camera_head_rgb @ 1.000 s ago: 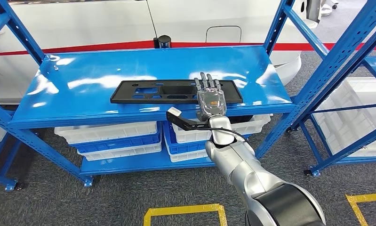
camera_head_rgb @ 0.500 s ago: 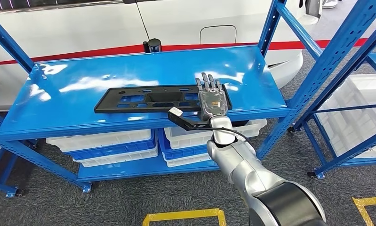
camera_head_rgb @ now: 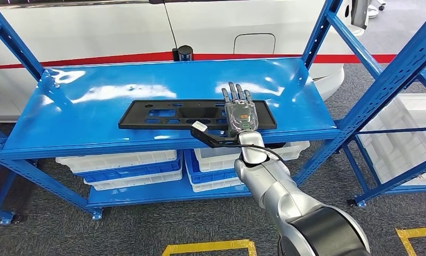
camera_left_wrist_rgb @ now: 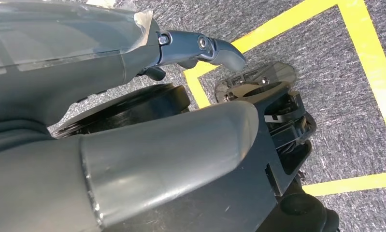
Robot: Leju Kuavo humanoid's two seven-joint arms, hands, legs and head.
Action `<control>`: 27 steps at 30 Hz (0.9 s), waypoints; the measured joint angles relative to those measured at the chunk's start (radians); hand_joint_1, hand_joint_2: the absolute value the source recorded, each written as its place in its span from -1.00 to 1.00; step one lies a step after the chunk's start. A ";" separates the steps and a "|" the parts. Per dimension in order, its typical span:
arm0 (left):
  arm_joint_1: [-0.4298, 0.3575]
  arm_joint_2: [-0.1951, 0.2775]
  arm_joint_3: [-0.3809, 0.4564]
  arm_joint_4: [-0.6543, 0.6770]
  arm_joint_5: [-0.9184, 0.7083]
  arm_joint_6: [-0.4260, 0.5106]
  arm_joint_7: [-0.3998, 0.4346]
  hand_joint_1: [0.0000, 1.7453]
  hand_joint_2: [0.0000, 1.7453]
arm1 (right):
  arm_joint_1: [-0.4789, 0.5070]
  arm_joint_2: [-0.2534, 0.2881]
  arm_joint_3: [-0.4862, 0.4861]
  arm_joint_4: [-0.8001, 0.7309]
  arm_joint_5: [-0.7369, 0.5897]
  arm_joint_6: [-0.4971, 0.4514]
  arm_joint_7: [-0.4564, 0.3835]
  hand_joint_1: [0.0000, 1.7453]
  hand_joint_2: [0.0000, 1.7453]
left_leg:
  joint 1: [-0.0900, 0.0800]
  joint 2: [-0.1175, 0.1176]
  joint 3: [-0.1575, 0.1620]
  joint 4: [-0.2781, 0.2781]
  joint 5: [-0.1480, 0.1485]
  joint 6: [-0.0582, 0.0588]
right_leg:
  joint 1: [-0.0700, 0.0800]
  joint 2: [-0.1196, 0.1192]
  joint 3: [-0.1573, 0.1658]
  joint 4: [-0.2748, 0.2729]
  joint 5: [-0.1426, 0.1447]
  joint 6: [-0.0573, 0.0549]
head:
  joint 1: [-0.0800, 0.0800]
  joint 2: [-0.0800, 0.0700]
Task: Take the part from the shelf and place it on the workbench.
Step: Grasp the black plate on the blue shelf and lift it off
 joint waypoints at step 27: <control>0.000 0.000 0.000 0.001 0.000 -0.005 0.000 -1.00 -1.00 | 0.005 -0.008 -0.017 0.000 -0.002 0.003 -0.002 1.00 1.00 | 0.002 0.001 0.000 0.000 0.000 0.005 | 0.001 0.000 -0.002 -0.001 0.002 0.010 | -0.001 0.000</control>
